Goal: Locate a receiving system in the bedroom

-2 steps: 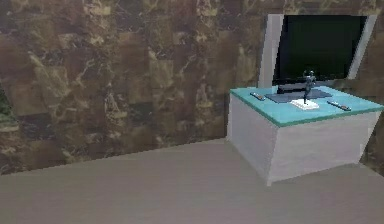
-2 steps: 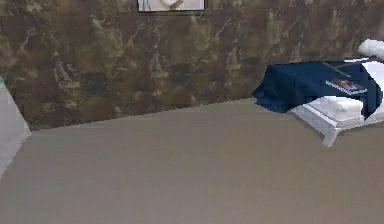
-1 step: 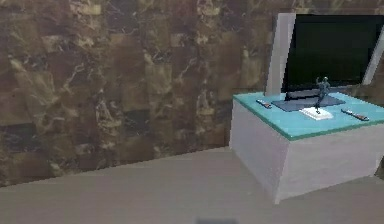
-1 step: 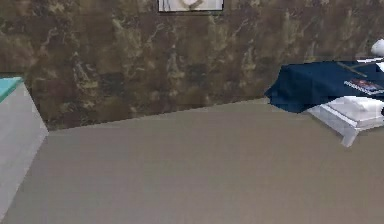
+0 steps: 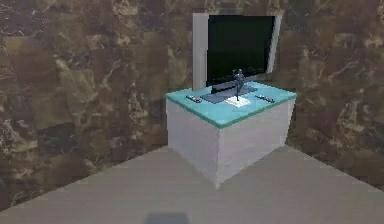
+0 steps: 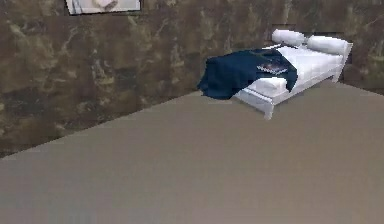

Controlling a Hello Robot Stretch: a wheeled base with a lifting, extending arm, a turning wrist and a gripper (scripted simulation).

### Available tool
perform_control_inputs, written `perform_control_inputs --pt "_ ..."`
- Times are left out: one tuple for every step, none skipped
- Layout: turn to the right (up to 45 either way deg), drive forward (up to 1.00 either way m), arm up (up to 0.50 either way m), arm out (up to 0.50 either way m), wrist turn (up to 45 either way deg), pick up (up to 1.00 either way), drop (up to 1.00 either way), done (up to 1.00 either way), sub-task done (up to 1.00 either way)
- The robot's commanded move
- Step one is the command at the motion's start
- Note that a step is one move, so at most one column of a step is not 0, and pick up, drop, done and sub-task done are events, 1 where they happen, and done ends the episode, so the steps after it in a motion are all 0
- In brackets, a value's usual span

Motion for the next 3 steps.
perform_control_inputs --pt "0.0 0.9 0.0 0.0 0.0 0.0 0.0 0.0 0.0" --pt "18.0 0.0 0.0 0.0 0.0 0.0 0.0 0.0 0.0" --pt "0.0 0.0 0.0 0.0 0.0 0.0 0.0 1.0 0.0"
